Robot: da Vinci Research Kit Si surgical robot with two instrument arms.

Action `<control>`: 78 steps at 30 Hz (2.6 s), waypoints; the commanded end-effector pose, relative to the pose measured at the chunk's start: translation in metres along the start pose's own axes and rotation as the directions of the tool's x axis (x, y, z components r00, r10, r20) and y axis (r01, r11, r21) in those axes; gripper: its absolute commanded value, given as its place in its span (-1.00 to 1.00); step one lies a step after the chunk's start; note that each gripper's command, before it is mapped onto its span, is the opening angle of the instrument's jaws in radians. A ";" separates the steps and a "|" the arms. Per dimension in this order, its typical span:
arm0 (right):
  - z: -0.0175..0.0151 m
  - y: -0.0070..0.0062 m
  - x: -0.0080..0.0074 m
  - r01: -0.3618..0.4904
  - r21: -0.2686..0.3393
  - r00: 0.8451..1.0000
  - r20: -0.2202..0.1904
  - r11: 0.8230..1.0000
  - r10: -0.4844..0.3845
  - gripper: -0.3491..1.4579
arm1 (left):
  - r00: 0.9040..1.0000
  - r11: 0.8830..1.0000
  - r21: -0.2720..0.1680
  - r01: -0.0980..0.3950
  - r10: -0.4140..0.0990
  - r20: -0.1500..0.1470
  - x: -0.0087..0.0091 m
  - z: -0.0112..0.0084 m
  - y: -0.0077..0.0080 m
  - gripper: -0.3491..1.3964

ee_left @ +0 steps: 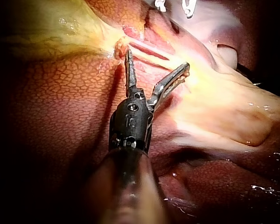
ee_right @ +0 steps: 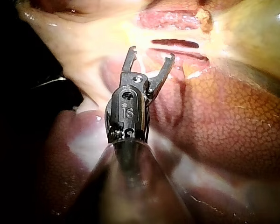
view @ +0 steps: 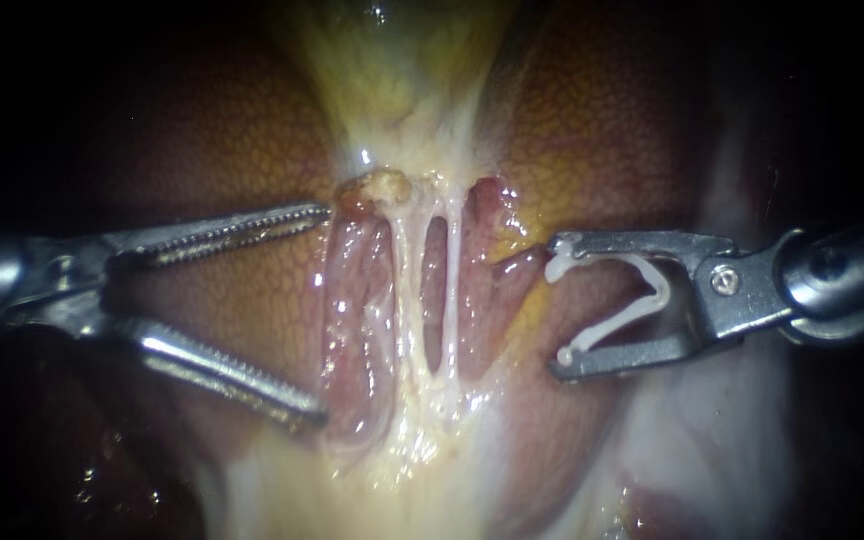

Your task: Grabbing gallbladder

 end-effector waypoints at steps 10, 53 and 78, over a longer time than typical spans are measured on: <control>0.0001 0.0001 0.0000 0.000 -0.001 1.000 0.000 1.000 0.000 0.05 | 1.000 1.000 0.016 0.025 -0.025 -0.004 -0.0009 0.0006 0.0029 0.34; 0.0002 0.0002 0.0000 -0.001 -0.002 1.000 0.001 1.000 0.001 0.04 | 0.972 0.971 -0.095 0.221 -0.227 -0.057 -0.0027 -0.0003 0.0091 -1.00; 0.0002 0.0002 0.0000 -0.001 -0.002 1.000 0.001 1.000 0.001 0.04 | 0.956 0.942 -0.170 0.290 -0.292 0.015 -0.0061 -0.0058 0.0121 -1.00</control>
